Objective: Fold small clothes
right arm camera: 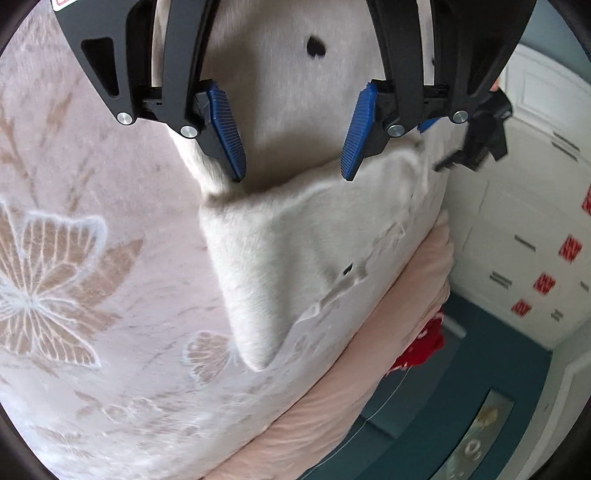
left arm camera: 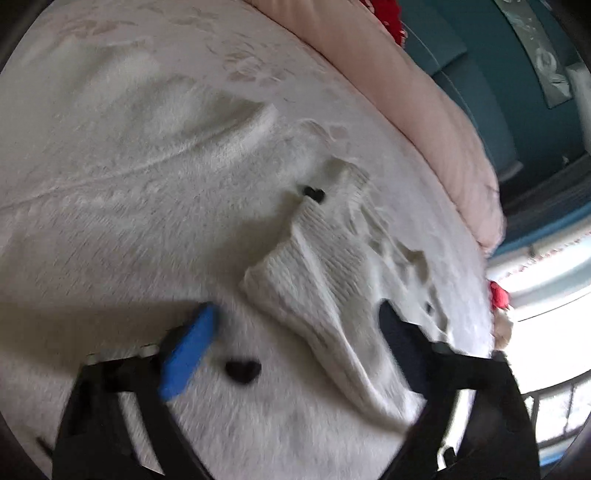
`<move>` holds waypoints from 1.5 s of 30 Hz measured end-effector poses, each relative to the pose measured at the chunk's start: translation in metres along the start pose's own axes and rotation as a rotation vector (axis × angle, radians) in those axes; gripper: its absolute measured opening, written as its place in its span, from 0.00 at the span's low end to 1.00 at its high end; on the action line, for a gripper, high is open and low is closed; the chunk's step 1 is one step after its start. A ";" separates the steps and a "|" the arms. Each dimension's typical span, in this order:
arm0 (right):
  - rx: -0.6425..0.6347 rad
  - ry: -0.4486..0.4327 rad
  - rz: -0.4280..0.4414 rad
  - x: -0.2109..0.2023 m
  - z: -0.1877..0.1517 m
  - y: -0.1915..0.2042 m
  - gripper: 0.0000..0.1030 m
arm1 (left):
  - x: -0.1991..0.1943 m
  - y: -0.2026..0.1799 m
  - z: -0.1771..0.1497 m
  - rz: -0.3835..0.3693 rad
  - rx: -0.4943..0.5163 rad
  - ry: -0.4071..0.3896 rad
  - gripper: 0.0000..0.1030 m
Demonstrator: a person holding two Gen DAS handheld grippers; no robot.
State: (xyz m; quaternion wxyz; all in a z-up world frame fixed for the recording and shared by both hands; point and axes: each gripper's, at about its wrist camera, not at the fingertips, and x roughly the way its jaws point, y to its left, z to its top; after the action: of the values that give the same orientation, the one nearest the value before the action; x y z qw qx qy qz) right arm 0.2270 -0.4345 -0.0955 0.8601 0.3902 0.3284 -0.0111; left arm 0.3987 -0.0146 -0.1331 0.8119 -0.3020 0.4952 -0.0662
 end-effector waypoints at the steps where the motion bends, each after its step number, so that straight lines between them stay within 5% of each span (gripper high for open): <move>1: 0.008 -0.008 -0.004 0.004 0.003 0.001 0.52 | 0.003 -0.005 0.002 0.016 0.029 -0.014 0.43; 3: 0.027 -0.026 -0.006 0.012 0.009 0.004 0.47 | 0.005 -0.012 0.007 -0.006 0.067 -0.004 0.07; 4: 0.030 -0.034 -0.008 0.014 0.011 0.008 0.39 | 0.001 -0.014 0.010 -0.027 0.073 -0.009 0.07; 5: 0.015 -0.051 -0.006 0.012 0.014 0.014 0.10 | -0.010 -0.017 0.013 -0.046 0.086 -0.051 0.06; 6: 0.001 -0.070 0.014 0.008 0.017 0.022 0.08 | -0.024 -0.021 0.015 -0.070 0.109 -0.096 0.06; 9: -0.059 -0.116 0.074 -0.006 0.016 0.040 0.08 | -0.059 -0.021 0.020 -0.126 0.146 -0.173 0.06; 11: -0.103 -0.071 0.026 0.006 0.009 0.038 0.08 | -0.070 -0.006 0.021 -0.106 0.146 -0.209 0.06; 13: -0.097 0.040 -0.092 0.037 -0.003 0.016 0.07 | -0.049 0.020 0.018 -0.047 0.129 -0.149 0.07; 16: -0.086 0.017 -0.078 0.026 -0.003 0.015 0.05 | -0.012 0.043 0.001 0.029 0.165 -0.078 0.08; 19: -0.119 0.022 -0.148 0.010 -0.006 0.028 0.13 | -0.015 0.044 -0.009 -0.008 0.192 -0.154 0.10; 24: -0.329 -0.173 -0.289 -0.035 -0.027 0.080 0.14 | -0.010 0.062 -0.010 -0.116 0.139 -0.178 0.10; 27: -0.361 -0.127 -0.260 -0.008 -0.014 0.096 0.13 | -0.008 0.060 -0.011 -0.109 0.149 -0.186 0.10; 30: -0.318 -0.008 -0.381 0.048 -0.013 0.071 0.08 | -0.012 0.063 -0.013 -0.112 0.149 -0.190 0.11; 35: -0.356 -0.109 -0.399 0.041 -0.027 0.068 0.08 | -0.019 0.073 -0.013 -0.165 0.102 -0.176 0.12; 38: -0.381 -0.132 -0.411 0.042 -0.030 0.070 0.10 | -0.041 0.090 -0.011 -0.185 0.038 -0.160 0.24; 40: -0.376 -0.136 -0.403 0.046 -0.030 0.068 0.10 | -0.077 0.115 -0.011 -0.172 -0.004 -0.239 0.60; 43: -0.383 -0.149 -0.403 0.045 -0.034 0.070 0.10 | -0.127 0.163 0.011 -0.091 -0.051 -0.360 0.82; 45: -0.393 -0.158 -0.413 0.046 -0.037 0.072 0.10 | -0.149 0.199 0.035 -0.004 -0.116 -0.415 0.86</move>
State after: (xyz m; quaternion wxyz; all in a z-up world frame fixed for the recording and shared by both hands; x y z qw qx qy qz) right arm 0.2625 -0.3481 -0.0917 0.9216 0.1391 0.3288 -0.1523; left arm 0.3156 0.2216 -0.1189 0.8776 -0.3564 0.3198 0.0246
